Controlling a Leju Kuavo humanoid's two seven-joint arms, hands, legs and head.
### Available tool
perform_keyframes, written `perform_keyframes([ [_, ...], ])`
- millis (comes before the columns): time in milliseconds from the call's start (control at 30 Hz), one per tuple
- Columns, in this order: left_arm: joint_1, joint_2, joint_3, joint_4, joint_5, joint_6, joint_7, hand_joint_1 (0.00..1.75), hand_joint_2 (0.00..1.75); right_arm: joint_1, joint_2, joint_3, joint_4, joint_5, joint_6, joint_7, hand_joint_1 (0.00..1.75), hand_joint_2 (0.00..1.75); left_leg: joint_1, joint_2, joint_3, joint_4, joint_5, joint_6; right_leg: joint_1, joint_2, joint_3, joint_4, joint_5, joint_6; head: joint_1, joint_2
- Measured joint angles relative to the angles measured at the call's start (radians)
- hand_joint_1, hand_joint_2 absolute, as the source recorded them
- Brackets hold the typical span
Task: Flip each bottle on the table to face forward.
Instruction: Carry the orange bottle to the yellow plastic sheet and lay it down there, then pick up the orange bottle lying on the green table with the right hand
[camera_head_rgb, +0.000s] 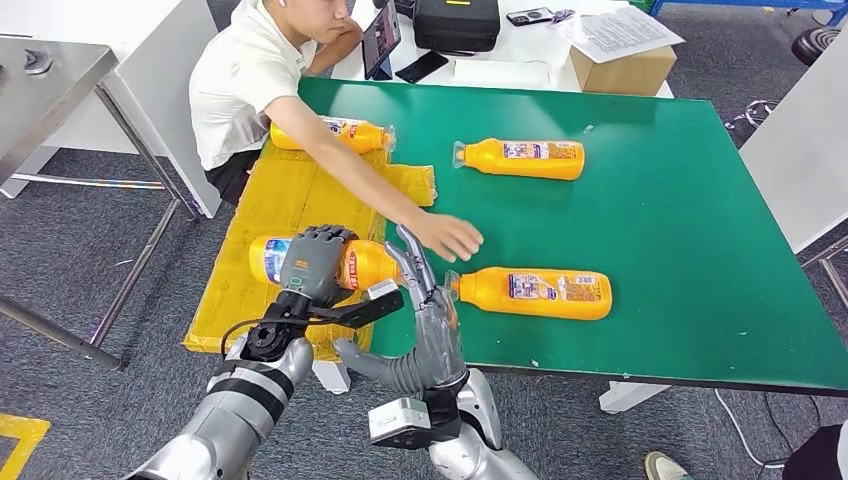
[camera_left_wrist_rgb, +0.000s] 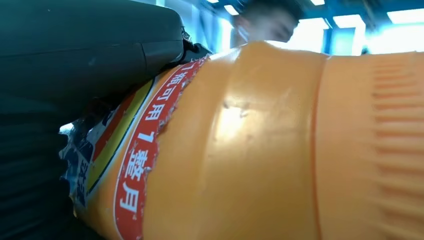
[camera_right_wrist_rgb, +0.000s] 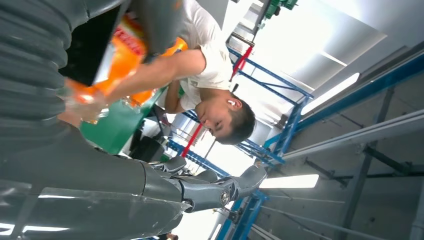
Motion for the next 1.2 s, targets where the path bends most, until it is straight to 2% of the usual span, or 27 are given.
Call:
perform_keyframes([
  [67,-0.038,0.004,-0.035,0.049,0.045,-0.060,0.008,1.17,1.75,-0.001,-0.005,0.005,-0.014,-0.003,0.000,0.000,0.00,1.75,0.000,0.000,0.000,0.000,0.000,0.000,0.000,0.000,0.000,0.000,0.000,0.000,0.000,0.000],
  [133,-0.074,0.008,-0.058,0.091,0.078,-0.135,0.025,1.06,1.75,-0.001,-0.008,0.008,-0.029,-0.006,0.000,0.000,0.00,1.75,0.000,0.000,0.000,0.000,0.000,0.000,0.000,0.000,0.000,0.000,0.000,0.000,0.000,0.000],
  [267,-0.133,0.019,-0.097,0.172,0.107,-0.259,0.058,1.67,1.75,-0.001,-0.015,0.010,-0.055,-0.011,0.000,0.000,0.00,1.75,0.000,0.000,-0.001,0.000,0.000,0.000,0.000,0.000,0.000,0.000,0.000,0.000,0.000,0.000],
  [300,-0.143,0.023,-0.104,0.187,0.114,-0.269,0.062,1.73,1.75,-0.001,-0.016,0.010,-0.061,-0.013,0.000,0.000,0.00,1.75,0.000,0.000,-0.001,0.000,0.000,0.000,0.000,0.000,-0.001,0.000,0.000,0.000,0.000,0.000],
  [333,-0.152,0.026,-0.109,0.200,0.122,-0.275,0.063,1.71,1.75,-0.001,-0.018,0.010,-0.067,-0.015,0.000,0.000,0.00,1.75,0.000,0.000,-0.001,0.000,0.000,0.000,0.000,0.000,-0.001,0.000,0.000,0.000,0.000,0.000],
  [367,-0.158,0.030,-0.113,0.209,0.128,-0.276,0.063,1.50,1.75,-0.001,-0.020,0.011,-0.072,-0.016,0.000,0.000,0.00,1.75,0.000,0.000,-0.001,0.000,0.000,0.000,0.000,0.000,-0.001,0.000,0.000,0.000,0.000,0.000],
  [433,-0.167,0.036,-0.119,0.226,0.135,-0.276,0.063,0.70,1.75,-0.001,-0.023,0.015,-0.080,-0.020,0.000,0.000,0.00,1.75,0.000,0.000,-0.001,0.000,0.000,0.000,0.000,0.000,-0.001,0.000,0.000,0.000,0.000,0.000],
  [467,-0.171,0.038,-0.122,0.233,0.137,-0.277,0.063,0.31,1.75,-0.001,-0.024,0.018,-0.083,-0.023,0.000,0.000,0.00,1.31,0.000,0.000,-0.001,0.000,0.000,0.000,0.000,0.000,0.000,0.000,0.000,0.000,0.000,0.000],
  [500,-0.175,0.040,-0.124,0.240,0.141,-0.282,0.062,0.09,1.75,-0.002,-0.025,0.020,-0.086,-0.027,0.000,-0.001,0.00,0.87,0.000,0.000,-0.001,0.000,0.000,0.000,0.000,0.000,0.000,0.000,0.000,0.000,0.000,0.000],
  [567,-0.180,0.042,-0.125,0.248,0.159,-0.307,0.046,0.03,1.75,-0.002,-0.027,0.025,-0.088,-0.036,0.000,-0.001,0.00,0.00,0.000,0.000,-0.001,0.000,0.000,0.000,0.000,0.000,0.000,0.000,0.000,0.000,0.000,0.000],
  [733,-0.189,0.041,-0.123,0.259,0.245,-0.400,-0.041,0.03,1.75,-0.007,-0.034,0.039,-0.089,-0.060,0.000,-0.001,0.00,0.00,0.000,0.000,-0.001,0.000,0.000,0.000,0.000,0.000,0.000,0.000,0.000,0.000,0.000,0.000],
  [1200,-0.189,0.041,-0.122,0.269,0.260,-0.414,-0.055,0.01,1.75,-0.009,-0.043,0.050,-0.091,-0.065,0.000,-0.001,0.00,0.00,0.000,0.000,-0.001,0.000,0.000,0.000,0.000,0.000,0.000,0.000,0.000,0.000,0.000,0.000],
])
